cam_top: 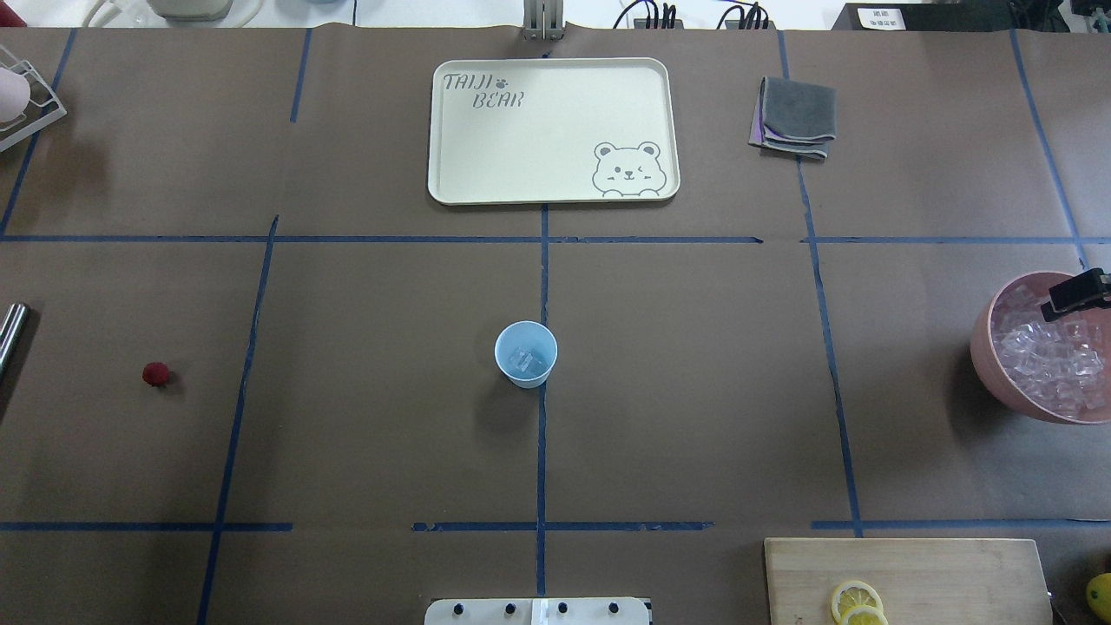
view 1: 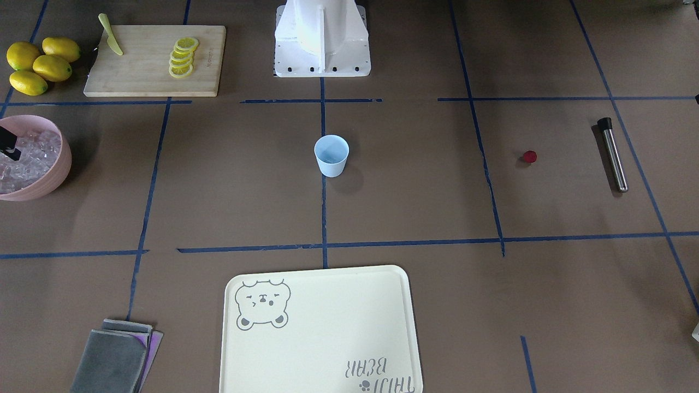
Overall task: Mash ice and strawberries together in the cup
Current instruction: 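Lower the right gripper into the bowl and grasp a third ice cube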
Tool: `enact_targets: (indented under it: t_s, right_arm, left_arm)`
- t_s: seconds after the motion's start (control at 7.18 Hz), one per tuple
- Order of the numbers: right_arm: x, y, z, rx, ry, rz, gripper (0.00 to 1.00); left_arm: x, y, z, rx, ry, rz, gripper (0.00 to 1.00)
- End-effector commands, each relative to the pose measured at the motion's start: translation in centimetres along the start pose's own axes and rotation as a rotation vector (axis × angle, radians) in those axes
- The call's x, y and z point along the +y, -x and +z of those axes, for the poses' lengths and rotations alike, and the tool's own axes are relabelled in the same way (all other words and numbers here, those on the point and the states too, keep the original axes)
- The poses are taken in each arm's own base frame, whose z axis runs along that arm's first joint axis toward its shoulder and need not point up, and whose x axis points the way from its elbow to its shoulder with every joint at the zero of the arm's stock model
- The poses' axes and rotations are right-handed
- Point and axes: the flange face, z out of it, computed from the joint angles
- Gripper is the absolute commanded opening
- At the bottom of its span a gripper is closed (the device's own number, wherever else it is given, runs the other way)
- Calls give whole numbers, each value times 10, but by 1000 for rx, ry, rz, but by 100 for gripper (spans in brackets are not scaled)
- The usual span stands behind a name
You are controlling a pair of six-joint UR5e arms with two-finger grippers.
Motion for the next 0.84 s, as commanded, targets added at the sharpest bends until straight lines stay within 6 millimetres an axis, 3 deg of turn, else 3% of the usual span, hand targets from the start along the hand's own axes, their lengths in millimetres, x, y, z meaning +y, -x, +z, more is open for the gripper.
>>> enact_targets:
  t_s: [0.0,0.42,0.7]
  right_arm:
    - [12,1,18,13,43,-7,100]
    - [26,-18,28,37,70,22,99]
    - [27,-23,34,41,83,32,91]
  left_arm:
    - [0,0,0,0,0,0,100]
    - [0,0,0,0,0,0,100]
    - [0,0,0,-1,-1,1,100]
